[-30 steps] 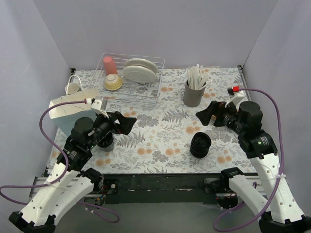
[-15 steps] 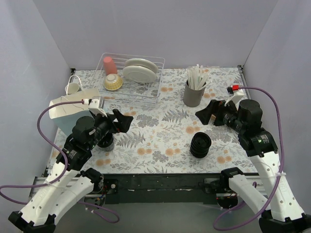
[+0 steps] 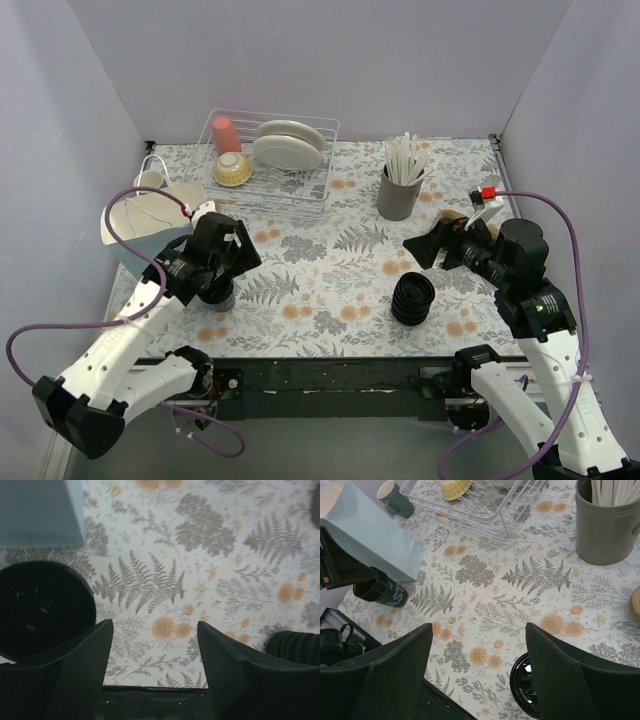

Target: Pack the takeout coffee

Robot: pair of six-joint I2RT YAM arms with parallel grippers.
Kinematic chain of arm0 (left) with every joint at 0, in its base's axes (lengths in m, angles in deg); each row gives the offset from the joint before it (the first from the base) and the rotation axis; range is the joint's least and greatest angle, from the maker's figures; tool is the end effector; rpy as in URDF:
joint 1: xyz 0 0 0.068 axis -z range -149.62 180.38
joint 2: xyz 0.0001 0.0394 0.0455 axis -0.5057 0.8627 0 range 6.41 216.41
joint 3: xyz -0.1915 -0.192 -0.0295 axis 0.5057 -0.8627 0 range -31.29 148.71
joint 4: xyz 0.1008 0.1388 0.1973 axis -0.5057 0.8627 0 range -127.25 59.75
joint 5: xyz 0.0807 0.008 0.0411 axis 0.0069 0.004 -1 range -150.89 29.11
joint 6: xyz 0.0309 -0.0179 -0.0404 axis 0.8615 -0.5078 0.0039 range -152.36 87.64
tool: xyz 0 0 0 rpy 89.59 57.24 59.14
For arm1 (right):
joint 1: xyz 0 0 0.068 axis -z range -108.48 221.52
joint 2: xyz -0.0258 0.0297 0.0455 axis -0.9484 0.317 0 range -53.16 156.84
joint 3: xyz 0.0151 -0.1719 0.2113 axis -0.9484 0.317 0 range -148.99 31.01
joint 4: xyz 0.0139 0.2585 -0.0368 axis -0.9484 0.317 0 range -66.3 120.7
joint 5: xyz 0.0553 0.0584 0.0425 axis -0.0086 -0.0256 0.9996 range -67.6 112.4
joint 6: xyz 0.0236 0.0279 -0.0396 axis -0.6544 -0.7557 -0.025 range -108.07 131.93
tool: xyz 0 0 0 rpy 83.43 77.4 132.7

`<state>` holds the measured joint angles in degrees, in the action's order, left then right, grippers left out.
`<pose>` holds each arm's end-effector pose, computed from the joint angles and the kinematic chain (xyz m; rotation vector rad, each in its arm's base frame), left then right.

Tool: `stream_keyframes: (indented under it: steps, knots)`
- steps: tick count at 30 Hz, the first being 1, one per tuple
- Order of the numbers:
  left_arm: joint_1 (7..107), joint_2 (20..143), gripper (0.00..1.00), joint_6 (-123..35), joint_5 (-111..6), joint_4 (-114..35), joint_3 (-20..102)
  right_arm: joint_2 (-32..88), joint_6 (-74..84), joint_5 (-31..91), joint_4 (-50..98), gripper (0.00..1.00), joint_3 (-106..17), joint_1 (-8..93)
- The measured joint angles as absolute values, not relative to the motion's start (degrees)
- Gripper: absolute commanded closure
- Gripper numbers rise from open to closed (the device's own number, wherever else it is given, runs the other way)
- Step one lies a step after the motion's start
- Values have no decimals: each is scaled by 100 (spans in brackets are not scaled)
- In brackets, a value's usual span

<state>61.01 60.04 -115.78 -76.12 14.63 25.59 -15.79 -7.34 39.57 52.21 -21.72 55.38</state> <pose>0.1564 -0.0818 0.3185 -1.2088 2.1555 -0.6024 0.1275 0.0477 0.3720 -0.1695 1.8391 0.7061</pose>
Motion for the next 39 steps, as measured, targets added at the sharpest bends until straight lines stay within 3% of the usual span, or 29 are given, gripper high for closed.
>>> stream_keyframes:
  steps: [4, 39]
  knots:
    - [6101, 6142, 52, -11899, -7869, 1941, 2244, -1754, -736, 4186, 5083, 20, -1965, 5538]
    - [6101, 6524, 72, -12454, -9096, 1666, 1945, -1962, -535, 4167, 5405, 20, -2124, 5538]
